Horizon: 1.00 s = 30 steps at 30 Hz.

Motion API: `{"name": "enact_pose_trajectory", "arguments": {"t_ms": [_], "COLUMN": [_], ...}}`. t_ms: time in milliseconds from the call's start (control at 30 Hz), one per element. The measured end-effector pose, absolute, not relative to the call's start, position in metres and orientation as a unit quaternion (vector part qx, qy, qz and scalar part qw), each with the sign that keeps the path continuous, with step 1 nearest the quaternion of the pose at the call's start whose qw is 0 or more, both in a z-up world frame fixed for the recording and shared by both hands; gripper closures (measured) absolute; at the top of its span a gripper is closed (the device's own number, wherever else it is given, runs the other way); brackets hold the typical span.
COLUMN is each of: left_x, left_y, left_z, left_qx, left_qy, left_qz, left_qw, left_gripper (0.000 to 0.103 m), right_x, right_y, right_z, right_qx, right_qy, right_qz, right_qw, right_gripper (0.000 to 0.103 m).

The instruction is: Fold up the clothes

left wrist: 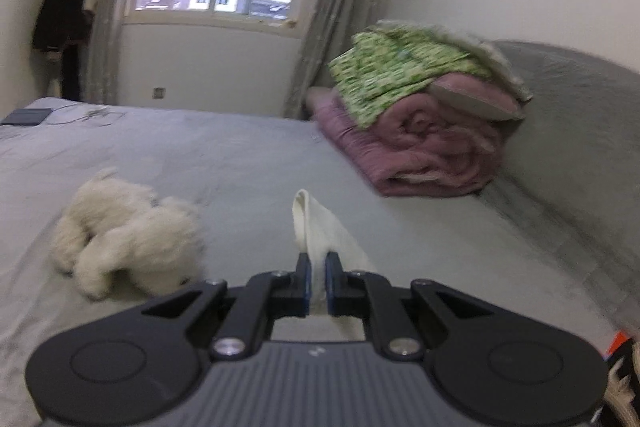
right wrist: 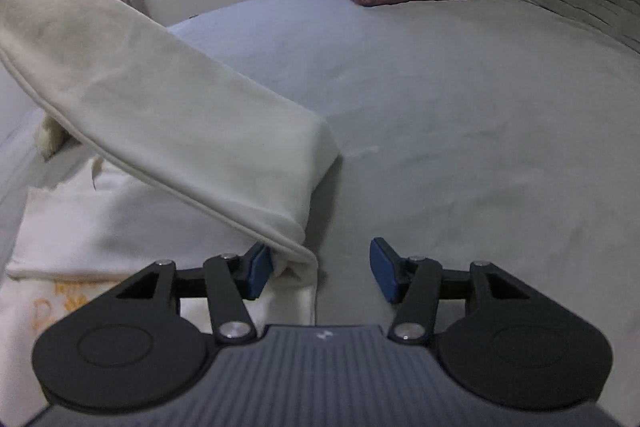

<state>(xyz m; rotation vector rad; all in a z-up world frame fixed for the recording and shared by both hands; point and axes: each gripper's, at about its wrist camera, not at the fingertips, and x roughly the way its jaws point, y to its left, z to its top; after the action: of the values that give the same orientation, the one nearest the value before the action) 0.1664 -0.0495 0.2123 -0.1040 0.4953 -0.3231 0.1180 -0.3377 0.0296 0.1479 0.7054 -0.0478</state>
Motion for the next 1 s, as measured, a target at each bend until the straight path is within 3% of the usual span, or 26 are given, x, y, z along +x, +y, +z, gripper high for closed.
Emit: {"name": "enact_pose_trajectory", "arguments": {"t_ms": [167, 433, 533, 667, 733, 767, 833, 933, 1000], "left_x": [0.173, 0.171, 0.17, 0.172, 0.171, 0.171, 0.169, 0.166, 0.165], "left_y": [-0.013, 0.02, 0.027, 0.023, 0.022, 0.023, 0.025, 0.026, 0.026], "left_z": [0.167, 0.101, 0.088, 0.074, 0.07, 0.069, 0.066, 0.062, 0.06], "left_qx": [-0.045, -0.049, -0.053, -0.028, -0.02, -0.02, -0.02, -0.015, -0.016], "left_qy": [0.275, 0.311, 0.313, 0.316, 0.314, 0.313, 0.312, 0.311, 0.31], "left_qz": [-0.125, -0.103, -0.096, -0.087, -0.085, -0.086, -0.09, -0.096, -0.099], "left_qw": [0.952, 0.944, 0.943, 0.944, 0.945, 0.946, 0.946, 0.945, 0.945], "left_gripper": [0.096, 0.096, 0.096, 0.096, 0.096, 0.096, 0.096, 0.096, 0.096], "right_x": [0.116, 0.094, 0.101, 0.099, 0.094, 0.092, 0.086, 0.086, 0.09], "right_y": [-0.339, -0.311, -0.316, -0.312, -0.303, -0.302, -0.313, -0.355, -0.38], "right_z": [0.025, 0.036, 0.022, 0.02, 0.022, 0.025, 0.038, 0.062, 0.07], "right_qx": [0.077, -0.035, -0.04, -0.053, -0.107, -0.127, -0.137, -0.024, 0.088], "right_qy": [0.347, 0.284, 0.305, 0.319, 0.334, 0.339, 0.34, 0.337, 0.315], "right_qz": [-0.029, -0.003, -0.015, -0.01, 0.025, 0.039, 0.052, 0.077, 0.085], "right_qw": [0.934, 0.958, 0.951, 0.946, 0.936, 0.931, 0.929, 0.938, 0.941], "right_gripper": [0.048, 0.048, 0.07, 0.071, 0.064, 0.054, 0.046, 0.046, 0.063]}}
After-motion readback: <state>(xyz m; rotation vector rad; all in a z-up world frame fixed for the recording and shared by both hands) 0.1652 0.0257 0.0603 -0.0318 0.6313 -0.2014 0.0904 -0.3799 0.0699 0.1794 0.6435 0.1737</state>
